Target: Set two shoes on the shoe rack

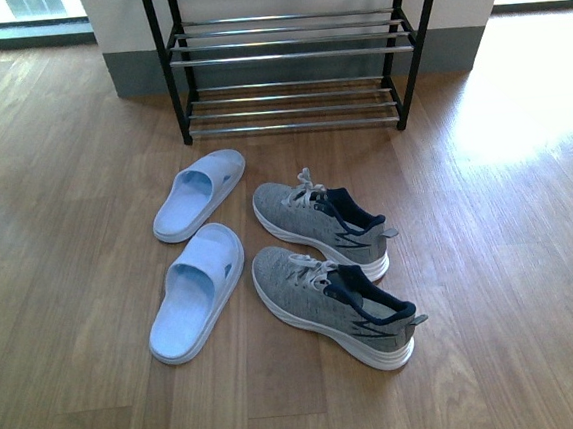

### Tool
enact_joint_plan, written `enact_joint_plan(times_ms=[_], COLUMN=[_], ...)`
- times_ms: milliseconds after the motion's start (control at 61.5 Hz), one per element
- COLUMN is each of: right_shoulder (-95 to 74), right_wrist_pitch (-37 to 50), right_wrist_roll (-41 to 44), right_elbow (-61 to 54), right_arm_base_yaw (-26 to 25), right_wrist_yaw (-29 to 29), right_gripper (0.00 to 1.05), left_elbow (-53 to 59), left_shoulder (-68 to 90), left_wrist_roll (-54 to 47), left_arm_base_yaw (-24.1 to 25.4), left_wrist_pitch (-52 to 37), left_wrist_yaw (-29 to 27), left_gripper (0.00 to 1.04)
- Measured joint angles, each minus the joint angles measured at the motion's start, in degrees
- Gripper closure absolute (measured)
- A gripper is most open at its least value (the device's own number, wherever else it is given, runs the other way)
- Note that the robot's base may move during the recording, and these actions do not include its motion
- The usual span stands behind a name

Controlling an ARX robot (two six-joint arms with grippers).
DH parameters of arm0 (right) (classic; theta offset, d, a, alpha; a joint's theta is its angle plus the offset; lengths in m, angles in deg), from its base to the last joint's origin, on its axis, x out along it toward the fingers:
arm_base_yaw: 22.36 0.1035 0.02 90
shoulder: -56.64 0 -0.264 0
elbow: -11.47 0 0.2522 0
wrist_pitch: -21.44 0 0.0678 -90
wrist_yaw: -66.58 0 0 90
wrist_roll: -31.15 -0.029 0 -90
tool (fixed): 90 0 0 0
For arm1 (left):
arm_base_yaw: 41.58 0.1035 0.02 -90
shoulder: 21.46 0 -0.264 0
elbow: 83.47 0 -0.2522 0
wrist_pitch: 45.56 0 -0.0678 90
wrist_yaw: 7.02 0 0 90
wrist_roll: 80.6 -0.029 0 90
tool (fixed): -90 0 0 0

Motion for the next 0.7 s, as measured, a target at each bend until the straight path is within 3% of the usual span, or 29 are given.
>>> enact_joint_plan(times_ms=[699], right_shoulder=[0.0], right_wrist_pitch=[0.0], right_wrist_roll=[0.0], right_elbow=[0.0], right_arm_base_yaw=[0.0], right_wrist_yaw=[0.0], right_gripper=[0.09], left_elbow=[0.0], left_shoulder=[0.0], left_wrist_roll=[0.0], left_arm_base_yaw=[0.0], left_wrist_pitch=[0.0], left_wrist_yaw=[0.0], left_gripper=[0.09])
